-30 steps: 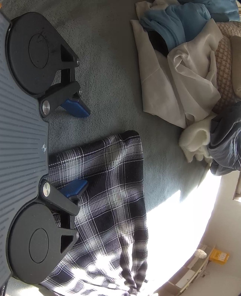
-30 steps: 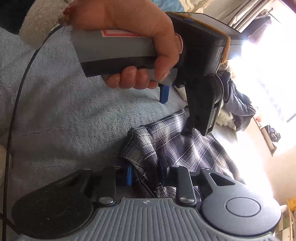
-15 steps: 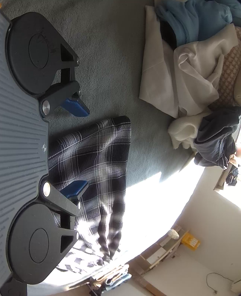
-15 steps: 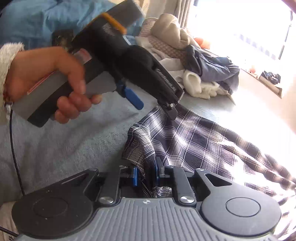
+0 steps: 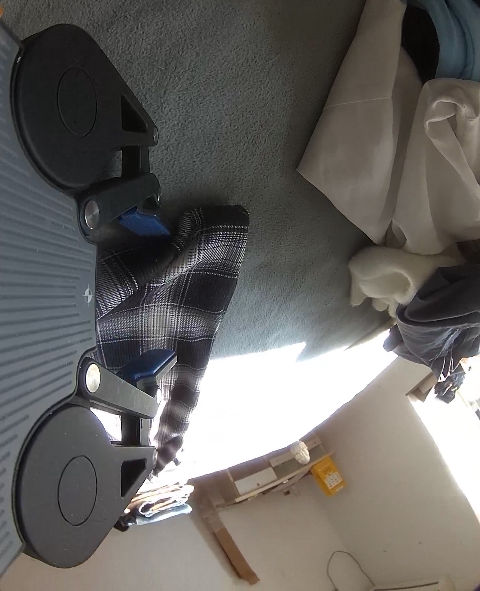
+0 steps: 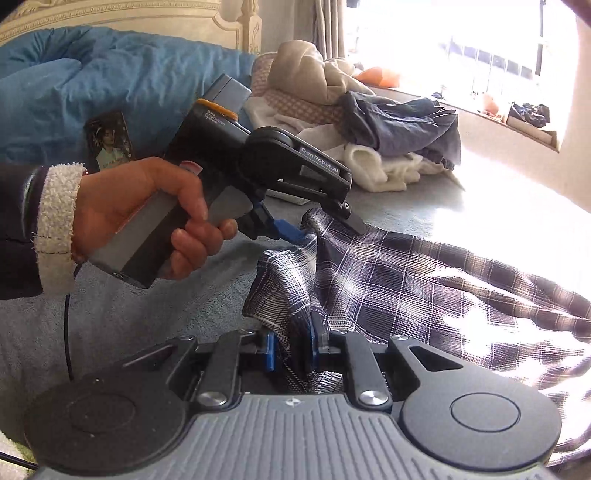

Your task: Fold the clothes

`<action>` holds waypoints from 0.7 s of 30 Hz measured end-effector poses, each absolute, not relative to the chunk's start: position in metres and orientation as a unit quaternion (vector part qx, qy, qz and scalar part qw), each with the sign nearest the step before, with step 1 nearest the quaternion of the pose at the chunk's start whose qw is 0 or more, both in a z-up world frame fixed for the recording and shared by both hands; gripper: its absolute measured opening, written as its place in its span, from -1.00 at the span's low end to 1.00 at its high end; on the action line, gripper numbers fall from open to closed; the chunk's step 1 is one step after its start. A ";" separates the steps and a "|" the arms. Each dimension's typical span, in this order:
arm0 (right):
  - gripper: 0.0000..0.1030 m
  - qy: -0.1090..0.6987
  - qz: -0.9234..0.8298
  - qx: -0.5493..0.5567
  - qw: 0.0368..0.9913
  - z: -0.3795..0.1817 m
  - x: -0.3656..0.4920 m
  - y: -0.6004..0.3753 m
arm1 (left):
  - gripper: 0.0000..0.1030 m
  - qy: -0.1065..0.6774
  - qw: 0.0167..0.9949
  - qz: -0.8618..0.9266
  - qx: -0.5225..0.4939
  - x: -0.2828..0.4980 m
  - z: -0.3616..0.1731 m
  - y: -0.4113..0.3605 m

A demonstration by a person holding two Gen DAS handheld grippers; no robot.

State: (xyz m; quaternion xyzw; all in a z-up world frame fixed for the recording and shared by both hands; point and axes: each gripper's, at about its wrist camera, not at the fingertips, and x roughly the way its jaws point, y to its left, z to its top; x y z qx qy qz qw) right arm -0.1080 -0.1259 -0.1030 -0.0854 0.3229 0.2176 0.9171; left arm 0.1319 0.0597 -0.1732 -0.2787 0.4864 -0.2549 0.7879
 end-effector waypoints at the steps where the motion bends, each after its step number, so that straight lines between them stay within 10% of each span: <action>1: -0.67 0.322 0.217 -0.080 0.918 -0.102 -0.108 -0.128 | 0.24 0.489 0.783 -0.252 -0.289 0.133 -0.174 0.062; 16: -0.67 0.297 0.221 -0.017 0.929 -0.086 -0.103 -0.158 | 0.47 0.517 0.742 -0.221 -0.365 0.137 -0.181 0.078; 21: -0.67 0.294 0.222 -0.015 0.929 -0.083 -0.105 -0.158 | 0.24 0.493 0.746 -0.219 -0.391 0.150 -0.190 0.067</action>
